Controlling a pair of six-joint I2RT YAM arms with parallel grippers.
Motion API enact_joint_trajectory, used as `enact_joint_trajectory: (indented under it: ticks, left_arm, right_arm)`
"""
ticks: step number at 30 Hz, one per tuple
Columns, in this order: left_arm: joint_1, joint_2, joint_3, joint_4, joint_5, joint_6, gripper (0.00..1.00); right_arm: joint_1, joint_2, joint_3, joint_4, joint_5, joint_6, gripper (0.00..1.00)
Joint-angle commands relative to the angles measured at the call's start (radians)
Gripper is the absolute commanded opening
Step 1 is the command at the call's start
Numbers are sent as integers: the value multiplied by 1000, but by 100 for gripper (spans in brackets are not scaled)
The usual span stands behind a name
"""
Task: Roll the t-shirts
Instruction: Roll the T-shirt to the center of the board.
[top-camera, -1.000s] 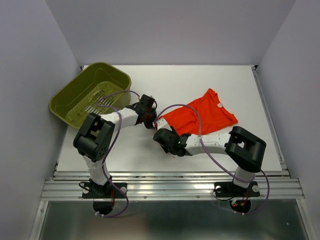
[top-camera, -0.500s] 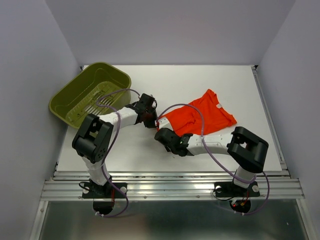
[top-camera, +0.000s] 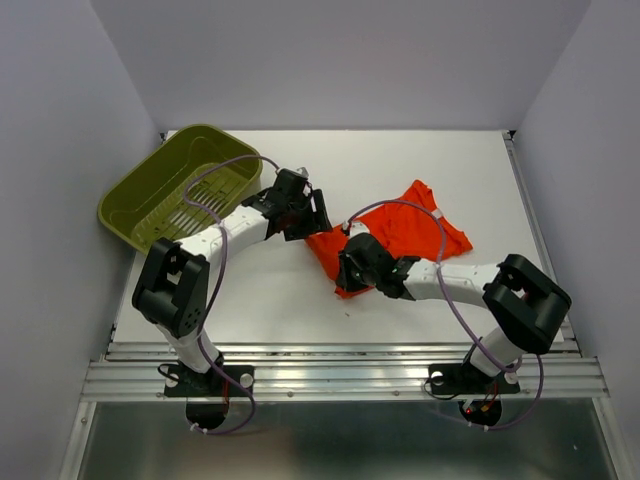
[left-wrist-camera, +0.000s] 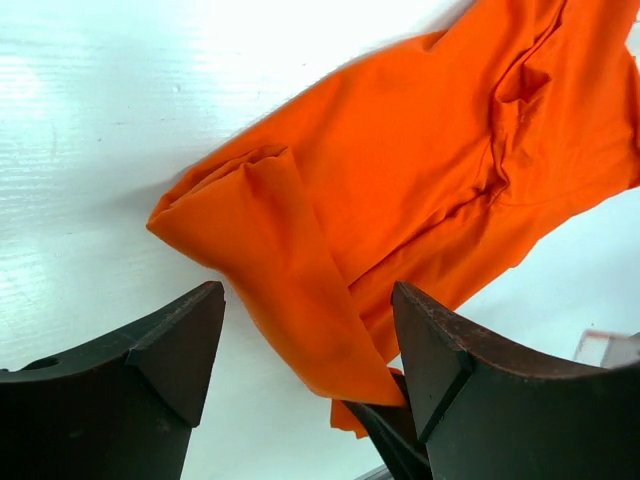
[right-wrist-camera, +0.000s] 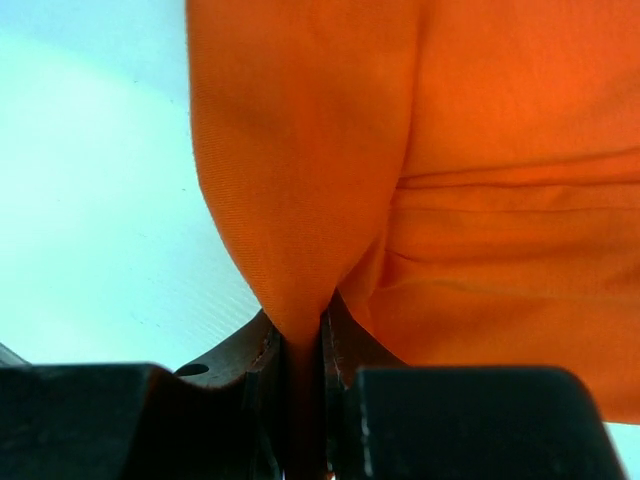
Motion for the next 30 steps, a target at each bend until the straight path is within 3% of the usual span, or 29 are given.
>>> enact_joint_trajectory:
  ticks: [1,14,19,23,28,30]
  left_arm:
    - [-4,-73,55,-39,-26,33,79]
    - [-5,-89,7,-13,6,34,78]
    - [-5,-106,-22,24,17,20,71]
    - [-8,-103,-46,52,37,20,58]
    - [-17,-88,-73,81,57,23,25]
    - [-23,-79,-77,98,69,26,16]
  right_arm:
    - [-59,-51,-47,141,-199,96,1]
    - [-207,-73,-244,404,-446,352,1]
    - [-254,-67,-317,525,-509,458,1]
    - [-293,-63,-349,565,-529,495,1]
    - [-314,-54,-371,583,-546,520,1]
    - [-326,-50,-378,599,-552,534,1]
